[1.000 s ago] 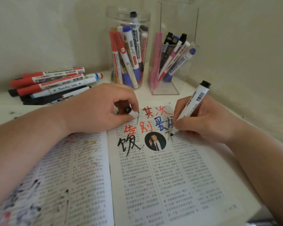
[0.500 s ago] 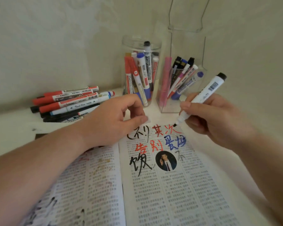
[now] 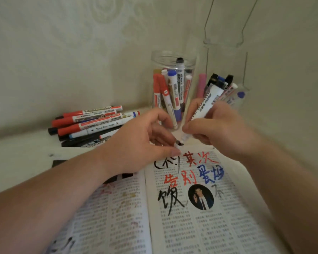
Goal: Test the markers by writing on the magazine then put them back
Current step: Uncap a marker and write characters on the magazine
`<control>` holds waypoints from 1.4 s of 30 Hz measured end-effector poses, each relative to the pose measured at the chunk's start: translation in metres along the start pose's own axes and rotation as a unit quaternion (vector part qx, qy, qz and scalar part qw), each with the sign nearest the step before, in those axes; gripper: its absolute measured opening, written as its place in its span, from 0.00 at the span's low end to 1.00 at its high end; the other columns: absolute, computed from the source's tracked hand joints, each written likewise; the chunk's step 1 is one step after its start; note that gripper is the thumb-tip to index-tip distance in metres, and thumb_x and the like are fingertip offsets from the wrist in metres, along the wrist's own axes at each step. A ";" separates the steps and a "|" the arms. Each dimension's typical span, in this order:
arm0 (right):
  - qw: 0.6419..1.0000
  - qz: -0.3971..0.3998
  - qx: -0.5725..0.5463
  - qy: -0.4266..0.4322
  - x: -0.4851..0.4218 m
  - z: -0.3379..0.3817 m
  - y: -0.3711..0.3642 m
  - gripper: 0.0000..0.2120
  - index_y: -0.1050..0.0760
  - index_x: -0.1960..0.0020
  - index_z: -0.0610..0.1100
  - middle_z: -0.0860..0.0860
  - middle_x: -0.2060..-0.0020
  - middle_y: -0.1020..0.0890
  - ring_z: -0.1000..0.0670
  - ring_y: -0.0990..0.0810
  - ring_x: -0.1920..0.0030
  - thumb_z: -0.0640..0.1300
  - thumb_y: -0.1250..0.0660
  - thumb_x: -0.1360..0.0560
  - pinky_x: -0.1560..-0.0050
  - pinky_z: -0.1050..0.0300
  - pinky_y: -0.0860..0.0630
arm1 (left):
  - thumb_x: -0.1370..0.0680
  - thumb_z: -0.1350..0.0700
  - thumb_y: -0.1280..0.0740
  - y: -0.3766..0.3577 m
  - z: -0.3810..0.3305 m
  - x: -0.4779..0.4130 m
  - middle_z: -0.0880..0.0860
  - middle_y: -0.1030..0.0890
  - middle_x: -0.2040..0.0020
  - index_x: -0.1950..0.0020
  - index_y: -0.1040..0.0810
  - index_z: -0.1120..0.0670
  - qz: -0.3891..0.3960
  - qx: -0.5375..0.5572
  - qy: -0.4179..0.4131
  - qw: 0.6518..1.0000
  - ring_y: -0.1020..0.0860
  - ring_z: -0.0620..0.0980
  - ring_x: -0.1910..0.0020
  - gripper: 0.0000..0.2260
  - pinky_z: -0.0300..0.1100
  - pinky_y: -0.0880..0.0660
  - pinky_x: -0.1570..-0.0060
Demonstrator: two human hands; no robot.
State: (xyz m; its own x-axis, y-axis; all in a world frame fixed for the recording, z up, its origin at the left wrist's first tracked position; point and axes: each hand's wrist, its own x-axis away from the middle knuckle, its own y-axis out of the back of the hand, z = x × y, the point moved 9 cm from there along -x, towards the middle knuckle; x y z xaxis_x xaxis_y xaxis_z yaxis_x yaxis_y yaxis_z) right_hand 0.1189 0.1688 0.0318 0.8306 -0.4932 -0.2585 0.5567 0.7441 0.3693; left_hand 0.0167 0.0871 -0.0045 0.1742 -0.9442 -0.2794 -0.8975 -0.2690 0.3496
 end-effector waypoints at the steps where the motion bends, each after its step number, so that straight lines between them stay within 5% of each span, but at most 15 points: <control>1: 0.999 0.024 0.040 0.000 0.001 0.000 -0.006 0.08 0.25 0.62 0.40 0.53 0.74 0.25 0.56 0.26 0.73 0.32 0.27 0.29 0.71 0.59 0.30 | 0.33 0.62 0.19 -0.002 0.000 0.001 0.52 0.13 0.58 0.47 0.27 0.52 0.006 -0.011 0.003 1.000 0.15 0.54 0.57 0.22 0.56 0.19 0.47; 4: 0.981 0.084 0.170 -0.036 0.003 -0.013 -0.021 0.07 0.21 0.61 0.47 0.54 0.67 0.19 0.54 0.20 0.63 0.39 0.24 0.28 0.56 0.42 0.21 | 0.33 0.63 0.19 -0.006 0.002 0.003 0.49 0.13 0.59 0.48 0.27 0.49 0.029 -0.057 0.021 0.998 0.16 0.51 0.58 0.23 0.53 0.20 0.48; 6: 0.971 0.097 0.212 -0.050 0.004 -0.019 -0.025 0.05 0.20 0.60 0.51 0.53 0.65 0.17 0.51 0.18 0.62 0.50 0.25 0.30 0.54 0.38 0.20 | 0.33 0.63 0.19 -0.009 0.002 0.004 0.49 0.13 0.59 0.48 0.28 0.48 0.045 -0.069 0.034 0.996 0.16 0.51 0.58 0.23 0.51 0.20 0.49; 8: 0.976 0.099 0.195 -0.017 0.006 -0.014 -0.028 0.05 0.18 0.58 0.53 0.52 0.64 0.16 0.49 0.17 0.61 0.53 0.27 0.30 0.55 0.40 0.19 | 0.32 0.63 0.20 -0.009 0.002 0.004 0.49 0.13 0.58 0.47 0.28 0.50 0.049 -0.067 0.040 0.996 0.16 0.49 0.58 0.22 0.50 0.20 0.49; 11: 0.997 0.042 0.057 0.033 0.008 -0.002 -0.016 0.04 0.20 0.56 0.46 0.58 0.71 0.20 0.59 0.24 0.70 0.45 0.28 0.23 0.66 0.63 0.27 | 0.30 0.62 0.21 -0.010 0.002 0.004 0.48 0.14 0.57 0.46 0.29 0.51 0.059 -0.073 0.039 0.995 0.15 0.48 0.55 0.21 0.52 0.19 0.48; 13: 0.998 -0.010 0.008 0.058 0.009 0.002 -0.004 0.06 0.22 0.57 0.45 0.58 0.74 0.24 0.60 0.28 0.74 0.40 0.30 0.22 0.70 0.68 0.32 | 0.29 0.63 0.21 -0.009 0.005 0.004 0.48 0.14 0.56 0.46 0.29 0.50 0.059 -0.071 0.045 0.995 0.15 0.49 0.55 0.21 0.54 0.19 0.47; 21: 0.992 -0.062 0.077 0.083 0.010 0.002 -0.006 0.12 0.20 0.51 0.41 0.39 0.67 0.25 0.48 0.29 0.69 0.50 0.30 0.24 0.69 0.50 0.31 | 0.30 0.61 0.20 -0.008 0.007 0.003 0.49 0.14 0.58 0.44 0.28 0.53 0.053 -0.058 0.039 0.996 0.15 0.52 0.55 0.22 0.56 0.20 0.48; 28: 0.990 -0.021 0.111 0.082 0.010 0.012 -0.020 0.01 0.20 0.52 0.46 0.60 0.69 0.22 0.59 0.24 0.68 0.42 0.29 0.21 0.64 0.67 0.29 | 0.30 0.58 0.20 -0.004 0.006 0.007 0.49 0.15 0.55 0.42 0.26 0.50 0.043 -0.067 0.023 0.997 0.16 0.49 0.54 0.22 0.55 0.20 0.48; 32: 0.986 -0.042 0.142 0.081 0.014 0.013 -0.019 0.05 0.19 0.51 0.45 0.51 0.64 0.19 0.54 0.23 0.66 0.47 0.29 0.21 0.64 0.57 0.25 | 0.30 0.58 0.20 -0.002 0.007 0.006 0.49 0.16 0.56 0.44 0.25 0.49 0.038 -0.079 0.021 0.996 0.16 0.49 0.56 0.20 0.55 0.20 0.49; 36: 0.971 -0.119 0.184 0.099 0.021 0.009 -0.011 0.05 0.21 0.50 0.50 0.55 0.63 0.21 0.55 0.22 0.63 0.49 0.27 0.24 0.64 0.64 0.28 | 0.29 0.56 0.20 -0.001 0.009 0.006 0.48 0.16 0.56 0.47 0.24 0.49 0.037 -0.076 0.013 0.996 0.16 0.49 0.55 0.17 0.55 0.20 0.49; 40: 0.964 -0.202 0.130 0.113 0.025 0.008 0.004 0.27 0.31 0.35 0.64 0.56 0.58 0.19 0.53 0.19 0.60 0.46 0.23 0.27 0.62 0.62 0.22 | 0.29 0.55 0.20 0.009 0.008 0.004 0.45 0.17 0.58 0.56 0.23 0.47 -0.001 -0.086 -0.004 0.996 0.17 0.45 0.57 0.12 0.45 0.20 0.52; 42: 0.959 -0.220 0.099 0.149 0.024 0.016 0.008 0.27 0.32 0.37 0.69 0.55 0.60 0.20 0.50 0.19 0.64 0.48 0.24 0.27 0.65 0.55 0.19 | 0.28 0.54 0.21 0.014 0.004 0.004 0.44 0.17 0.59 0.57 0.22 0.47 -0.029 -0.082 -0.016 0.996 0.18 0.44 0.58 0.10 0.41 0.21 0.53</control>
State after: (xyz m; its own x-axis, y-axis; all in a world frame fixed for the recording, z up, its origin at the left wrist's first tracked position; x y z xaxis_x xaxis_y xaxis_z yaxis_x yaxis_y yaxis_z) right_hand 0.1429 0.1557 0.0429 0.4920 -0.5666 -0.6610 0.8679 0.3793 0.3208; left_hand 0.0032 0.0798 -0.0039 0.2081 -0.9206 -0.3304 -0.8073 -0.3524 0.4735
